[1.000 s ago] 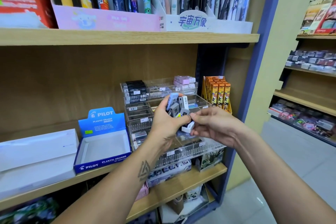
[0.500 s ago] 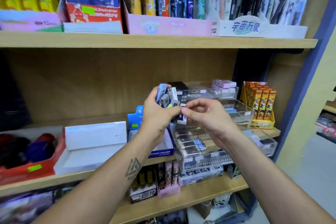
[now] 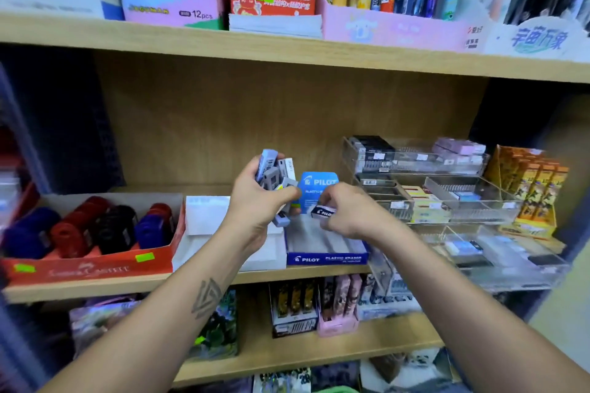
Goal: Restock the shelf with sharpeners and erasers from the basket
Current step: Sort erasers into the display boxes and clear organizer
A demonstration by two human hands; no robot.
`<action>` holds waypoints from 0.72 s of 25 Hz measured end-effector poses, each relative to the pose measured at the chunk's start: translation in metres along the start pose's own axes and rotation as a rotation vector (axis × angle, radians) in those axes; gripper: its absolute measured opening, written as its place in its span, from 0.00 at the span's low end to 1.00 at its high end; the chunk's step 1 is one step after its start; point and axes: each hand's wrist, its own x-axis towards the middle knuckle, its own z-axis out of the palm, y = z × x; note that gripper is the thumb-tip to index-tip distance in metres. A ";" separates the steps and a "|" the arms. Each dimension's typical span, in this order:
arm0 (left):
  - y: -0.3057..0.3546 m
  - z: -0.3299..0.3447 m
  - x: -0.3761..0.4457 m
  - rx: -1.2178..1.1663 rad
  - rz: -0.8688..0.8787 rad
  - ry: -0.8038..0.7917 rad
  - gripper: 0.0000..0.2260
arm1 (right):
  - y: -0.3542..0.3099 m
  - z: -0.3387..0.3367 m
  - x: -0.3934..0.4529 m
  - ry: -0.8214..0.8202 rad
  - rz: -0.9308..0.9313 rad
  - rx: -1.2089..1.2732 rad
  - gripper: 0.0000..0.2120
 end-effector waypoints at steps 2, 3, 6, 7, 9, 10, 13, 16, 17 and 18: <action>-0.007 -0.012 -0.003 0.000 -0.039 0.007 0.22 | -0.002 0.017 0.009 0.000 -0.021 -0.114 0.14; -0.010 -0.015 -0.004 -0.006 -0.056 0.010 0.22 | -0.003 0.025 0.012 0.024 -0.023 -0.139 0.14; -0.018 -0.024 -0.011 -0.031 -0.071 0.010 0.22 | -0.010 0.048 0.019 0.152 -0.031 -0.238 0.15; -0.021 -0.027 -0.013 -0.036 -0.068 0.010 0.22 | -0.011 0.055 0.021 0.196 -0.032 -0.266 0.15; -0.027 -0.033 -0.016 -0.040 -0.060 0.014 0.23 | -0.012 0.065 0.023 0.254 -0.026 -0.285 0.12; -0.029 -0.036 -0.017 -0.038 -0.056 0.013 0.23 | -0.011 0.069 0.024 0.286 -0.024 -0.302 0.10; -0.031 -0.039 -0.016 -0.038 -0.055 0.013 0.23 | -0.008 0.076 0.027 0.351 -0.028 -0.340 0.08; -0.027 -0.044 -0.020 -0.056 -0.063 0.009 0.23 | -0.008 0.076 0.028 0.297 -0.057 -0.221 0.09; -0.027 -0.046 -0.022 -0.064 -0.069 0.011 0.23 | -0.008 0.076 0.027 0.286 -0.069 -0.195 0.09; -0.027 -0.047 -0.023 -0.067 -0.073 0.015 0.23 | -0.008 0.074 0.026 0.278 -0.079 -0.179 0.09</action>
